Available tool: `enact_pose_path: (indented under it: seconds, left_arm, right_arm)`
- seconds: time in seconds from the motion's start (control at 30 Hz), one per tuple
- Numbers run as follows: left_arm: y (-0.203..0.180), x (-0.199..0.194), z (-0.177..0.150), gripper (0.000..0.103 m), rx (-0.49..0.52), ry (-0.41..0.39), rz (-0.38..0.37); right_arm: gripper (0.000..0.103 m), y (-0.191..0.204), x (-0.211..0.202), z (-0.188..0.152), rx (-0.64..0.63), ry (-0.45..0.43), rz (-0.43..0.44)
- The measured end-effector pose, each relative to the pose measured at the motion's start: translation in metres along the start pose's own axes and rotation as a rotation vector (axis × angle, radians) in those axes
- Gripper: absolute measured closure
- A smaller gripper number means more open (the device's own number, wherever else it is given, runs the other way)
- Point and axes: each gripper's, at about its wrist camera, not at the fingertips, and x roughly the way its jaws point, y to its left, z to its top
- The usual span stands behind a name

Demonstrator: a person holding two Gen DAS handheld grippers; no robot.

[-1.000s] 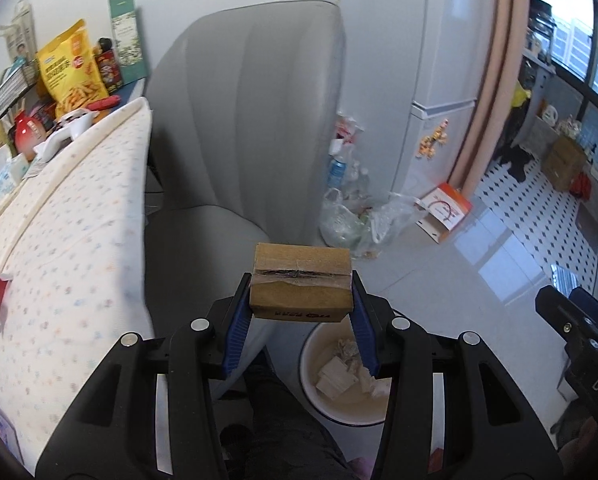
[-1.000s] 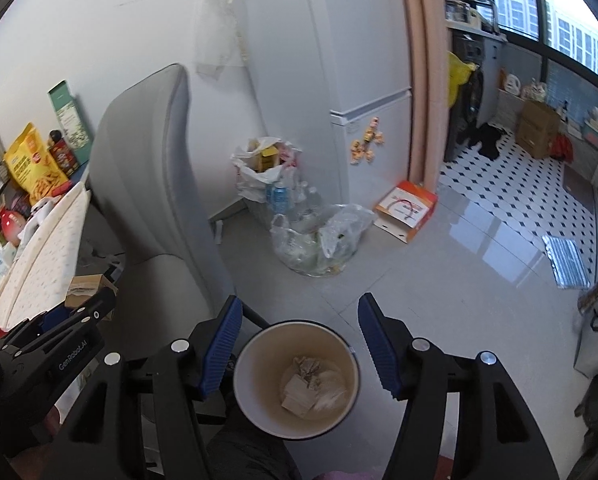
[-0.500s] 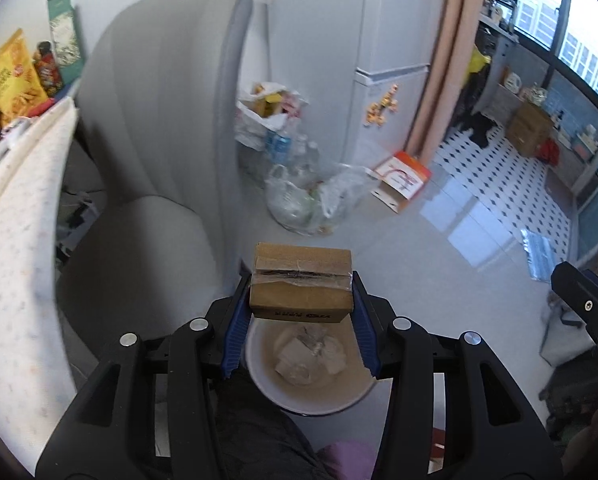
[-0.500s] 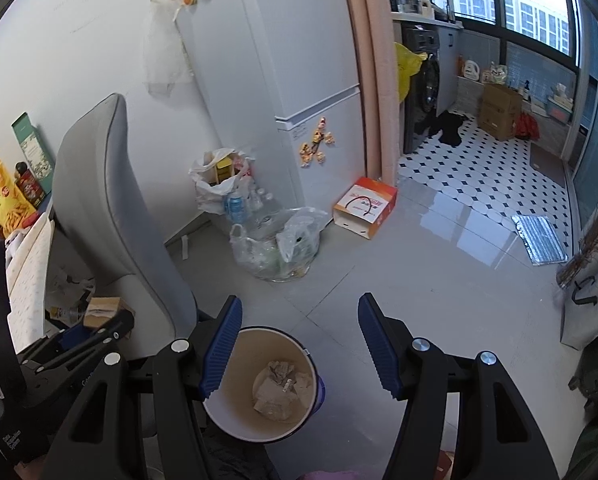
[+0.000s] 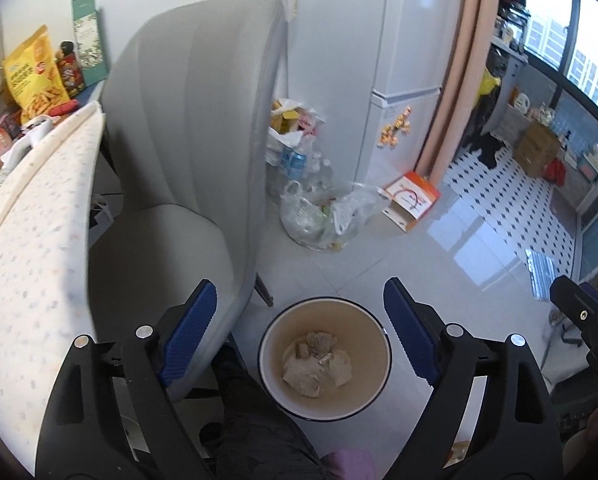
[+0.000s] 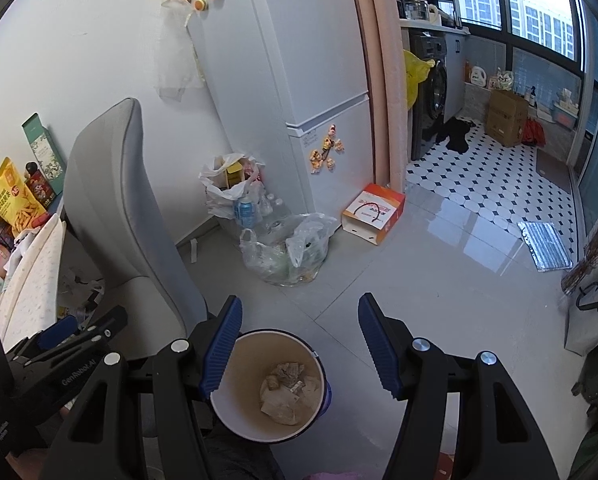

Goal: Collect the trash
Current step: 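Move both tools back over the table toward the purple tissue packet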

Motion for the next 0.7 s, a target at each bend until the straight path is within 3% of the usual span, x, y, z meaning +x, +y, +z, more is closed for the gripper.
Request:
enact_pose_path:
  seconds: [0.27,0.43,0.7]
  left_arm:
    - [0.039,-0.045,-0.003,0.006,-0.065,-0.088,0.058]
    - [0.070,-0.077,-0.008,0.006,-0.117,-0.143,0.093]
    - [0.120,-0.125,-0.029,0.006,-0.200,-0.205,0.149]
  right_arm:
    - [0.022,0.038,-0.029,-0.002,-0.055,-0.045,0.041]
    - [0.009,0.068,-0.054,-0.004,-0.103,-0.089,0.073]
    - [0.008,0.117,-0.092,-0.023,-0.191,-0.129,0.119]
